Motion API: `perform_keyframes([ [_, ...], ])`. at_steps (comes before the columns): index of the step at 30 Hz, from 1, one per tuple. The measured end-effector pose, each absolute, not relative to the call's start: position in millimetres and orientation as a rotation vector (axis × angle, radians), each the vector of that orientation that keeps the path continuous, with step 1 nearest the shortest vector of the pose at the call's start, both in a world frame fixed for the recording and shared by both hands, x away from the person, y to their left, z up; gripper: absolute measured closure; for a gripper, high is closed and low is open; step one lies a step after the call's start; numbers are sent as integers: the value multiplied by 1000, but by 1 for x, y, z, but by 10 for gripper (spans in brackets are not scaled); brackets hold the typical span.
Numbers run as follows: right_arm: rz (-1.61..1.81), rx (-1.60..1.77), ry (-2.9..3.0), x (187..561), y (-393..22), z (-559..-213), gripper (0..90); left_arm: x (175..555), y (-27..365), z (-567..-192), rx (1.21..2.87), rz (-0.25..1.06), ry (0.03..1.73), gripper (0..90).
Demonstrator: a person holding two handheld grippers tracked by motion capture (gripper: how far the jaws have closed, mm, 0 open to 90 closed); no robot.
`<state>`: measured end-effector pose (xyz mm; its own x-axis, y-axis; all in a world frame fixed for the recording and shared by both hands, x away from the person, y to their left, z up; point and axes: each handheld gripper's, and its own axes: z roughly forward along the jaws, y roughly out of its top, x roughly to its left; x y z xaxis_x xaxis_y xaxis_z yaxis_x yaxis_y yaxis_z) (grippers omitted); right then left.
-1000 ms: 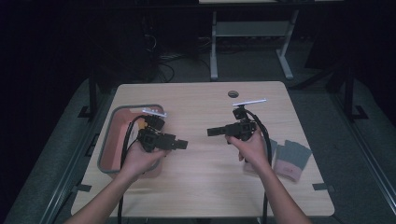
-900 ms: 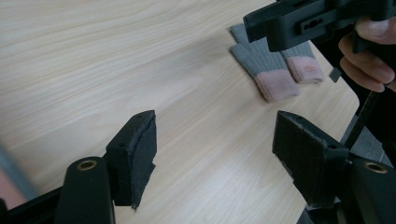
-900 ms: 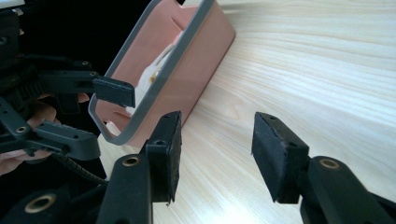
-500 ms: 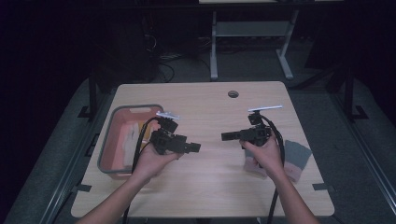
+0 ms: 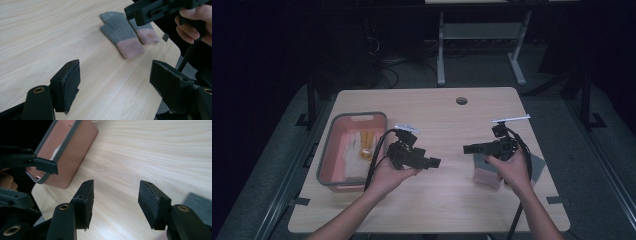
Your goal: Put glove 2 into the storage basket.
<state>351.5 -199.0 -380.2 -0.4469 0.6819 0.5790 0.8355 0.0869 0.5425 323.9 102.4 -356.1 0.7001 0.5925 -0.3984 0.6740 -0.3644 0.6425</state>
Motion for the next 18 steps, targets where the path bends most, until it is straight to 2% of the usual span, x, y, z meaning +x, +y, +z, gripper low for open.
perform_keyframes([
  [18,-1210,-1682,-2215,334,-247,-395,450,316,72,-365,2071,-130,872,246],
])
